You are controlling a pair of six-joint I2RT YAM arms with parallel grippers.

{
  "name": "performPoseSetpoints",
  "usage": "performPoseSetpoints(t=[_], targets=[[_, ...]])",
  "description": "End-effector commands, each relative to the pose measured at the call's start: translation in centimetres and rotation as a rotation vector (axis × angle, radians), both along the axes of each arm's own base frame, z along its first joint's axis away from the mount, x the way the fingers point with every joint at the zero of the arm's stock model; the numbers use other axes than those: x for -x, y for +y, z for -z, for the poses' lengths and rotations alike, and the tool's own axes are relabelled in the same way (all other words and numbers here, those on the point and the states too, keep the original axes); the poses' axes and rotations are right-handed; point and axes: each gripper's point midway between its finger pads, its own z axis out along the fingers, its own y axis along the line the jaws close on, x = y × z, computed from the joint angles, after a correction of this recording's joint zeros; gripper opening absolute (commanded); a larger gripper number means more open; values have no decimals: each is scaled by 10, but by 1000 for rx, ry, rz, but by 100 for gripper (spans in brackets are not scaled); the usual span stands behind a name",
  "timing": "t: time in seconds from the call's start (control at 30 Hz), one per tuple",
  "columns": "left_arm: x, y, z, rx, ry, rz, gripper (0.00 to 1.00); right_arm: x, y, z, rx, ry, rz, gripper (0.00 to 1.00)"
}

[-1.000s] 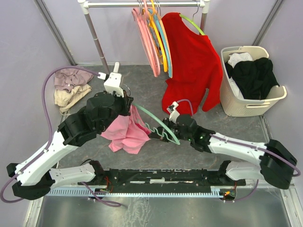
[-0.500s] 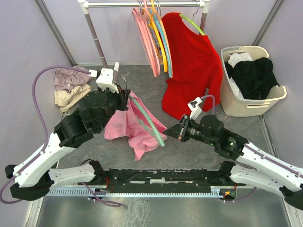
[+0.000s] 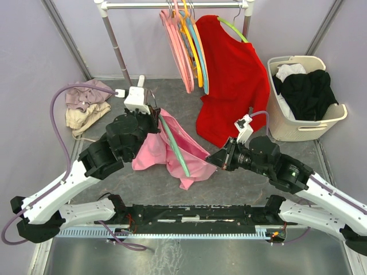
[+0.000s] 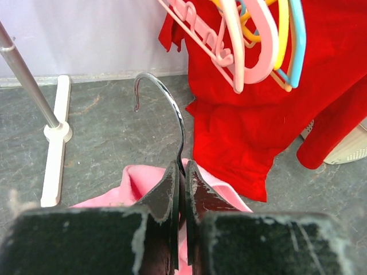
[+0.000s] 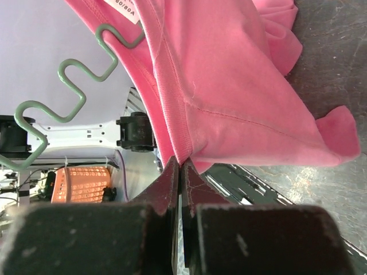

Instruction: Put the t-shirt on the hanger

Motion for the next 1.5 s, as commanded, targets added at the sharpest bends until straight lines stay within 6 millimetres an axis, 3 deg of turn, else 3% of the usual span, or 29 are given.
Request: performPoseSetpoints(t=[0.0,0.27,0.5,0.67,1.1,1.27,1.47], targets=[[-9,17,-18,33,-98,-105,3,4,4,-4,11,-12,-42,1],[-14,2,-4,95,-64,-91,3,-3,25,50,39,64,-55,1],[-16,-9,-3,152,-42,-71,3,-8,42,78,55,101,-74,1],[-17,-18,-2,212,-22,-55,3,-13,50,84,57,102,-80,1],[-6,-25,-12,325,45,-10,3,-29,45,120,165,69,-27,1],[-8,-30,-15,368,59,-12,3,-31,49,122,165,59,-38,1],[-13,-30,-8,400,54,-45,3,-30,55,110,120,44,-53,1]])
